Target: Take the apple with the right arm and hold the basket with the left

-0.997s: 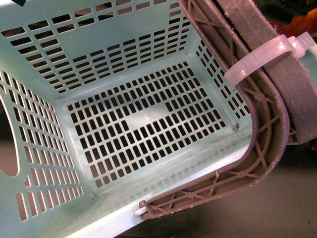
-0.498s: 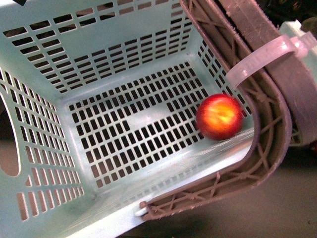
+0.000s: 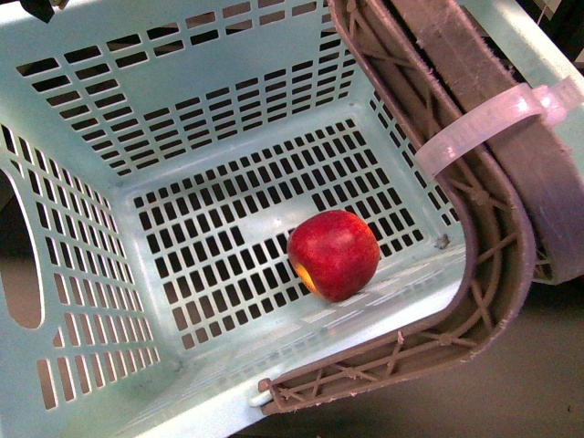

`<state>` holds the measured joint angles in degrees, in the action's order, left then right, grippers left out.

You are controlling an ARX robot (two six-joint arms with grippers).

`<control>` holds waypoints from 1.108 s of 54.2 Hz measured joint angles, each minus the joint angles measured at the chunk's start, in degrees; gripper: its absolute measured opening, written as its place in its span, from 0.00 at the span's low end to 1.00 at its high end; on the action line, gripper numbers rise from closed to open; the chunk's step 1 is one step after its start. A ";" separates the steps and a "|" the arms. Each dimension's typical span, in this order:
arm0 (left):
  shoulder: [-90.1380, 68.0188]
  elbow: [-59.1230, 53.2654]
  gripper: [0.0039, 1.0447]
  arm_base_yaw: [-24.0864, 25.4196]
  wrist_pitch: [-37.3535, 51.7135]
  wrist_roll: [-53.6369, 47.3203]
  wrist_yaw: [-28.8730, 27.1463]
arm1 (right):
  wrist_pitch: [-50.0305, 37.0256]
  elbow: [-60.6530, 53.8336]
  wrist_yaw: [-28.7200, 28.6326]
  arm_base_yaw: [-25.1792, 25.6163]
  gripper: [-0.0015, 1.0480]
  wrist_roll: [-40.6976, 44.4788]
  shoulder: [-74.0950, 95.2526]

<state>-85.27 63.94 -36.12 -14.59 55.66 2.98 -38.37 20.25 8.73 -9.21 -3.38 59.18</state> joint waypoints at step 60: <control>0.00 0.00 0.16 0.00 0.00 -0.02 -0.46 | 11.74 -19.21 -8.63 9.03 0.02 3.10 -32.30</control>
<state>-85.27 63.94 -36.12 -14.59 55.64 2.52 -26.63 1.04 0.10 -0.19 -0.27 26.87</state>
